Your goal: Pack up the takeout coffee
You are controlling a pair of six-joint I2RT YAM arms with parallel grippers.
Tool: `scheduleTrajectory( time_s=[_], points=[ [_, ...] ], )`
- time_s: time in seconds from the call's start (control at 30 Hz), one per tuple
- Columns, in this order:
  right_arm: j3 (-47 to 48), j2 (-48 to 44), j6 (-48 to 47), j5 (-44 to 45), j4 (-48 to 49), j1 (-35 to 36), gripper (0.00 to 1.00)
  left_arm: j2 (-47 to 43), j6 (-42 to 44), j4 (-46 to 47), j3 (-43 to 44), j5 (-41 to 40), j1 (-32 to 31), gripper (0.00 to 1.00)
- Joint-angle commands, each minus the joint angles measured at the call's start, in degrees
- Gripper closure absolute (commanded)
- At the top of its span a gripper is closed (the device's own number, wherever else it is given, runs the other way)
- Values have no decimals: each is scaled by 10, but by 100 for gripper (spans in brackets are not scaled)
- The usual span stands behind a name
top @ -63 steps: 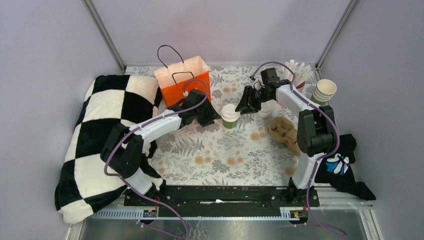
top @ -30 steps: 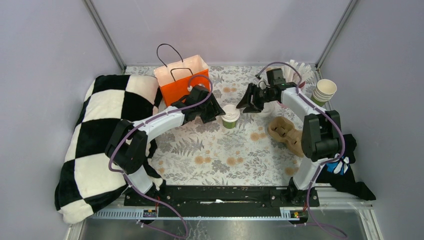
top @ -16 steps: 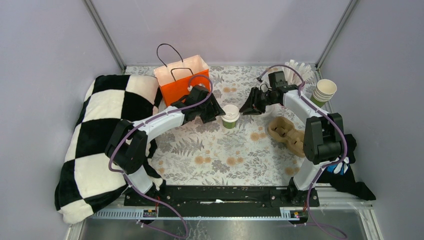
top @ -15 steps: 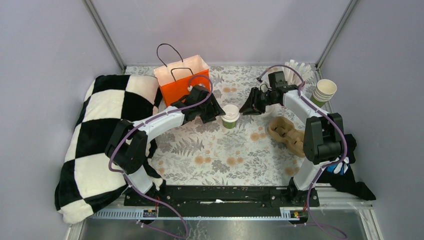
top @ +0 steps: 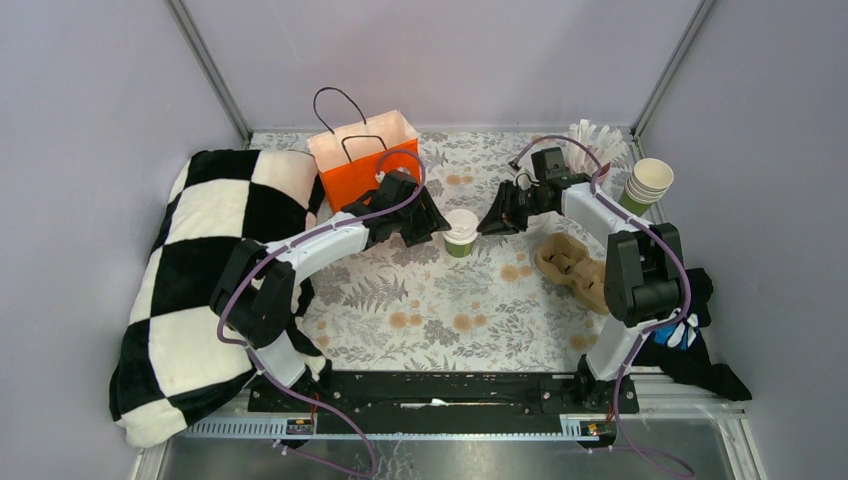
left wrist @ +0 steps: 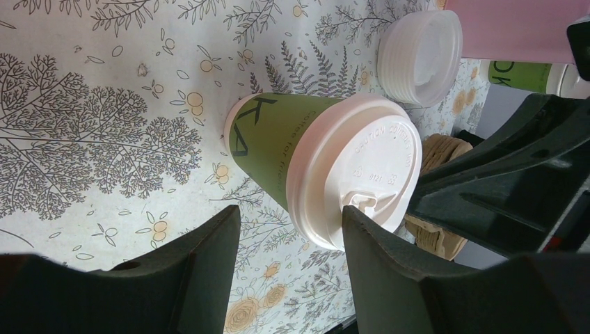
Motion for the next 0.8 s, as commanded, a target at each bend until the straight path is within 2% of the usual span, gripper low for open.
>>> scheduleTrajectory(
  time_s=[0.0,0.2,0.33,0.43,0.57,0.67,0.77],
  points=[
    [-10,13,-5,8,21,8,72,-2,14,-10,5,-2,2,41],
    [-16,28,-4,34,35,13,73,0,14,-9,1,-2,2,41],
    [-36,29,-14,146,1,21,77,0,13,-9,-7,-4,2,41],
    [-73,15,-8,183,9,25,76,-5,12,-9,-18,-12,2,41],
    [-85,29,-8,173,16,27,77,-6,13,-9,-29,-14,3,41],
    [-29,13,-25,152,-24,26,76,-5,15,-14,-25,-12,4,41],
    [19,-19,-23,140,-33,20,68,-3,16,-18,-17,-13,4,41]
  ],
)
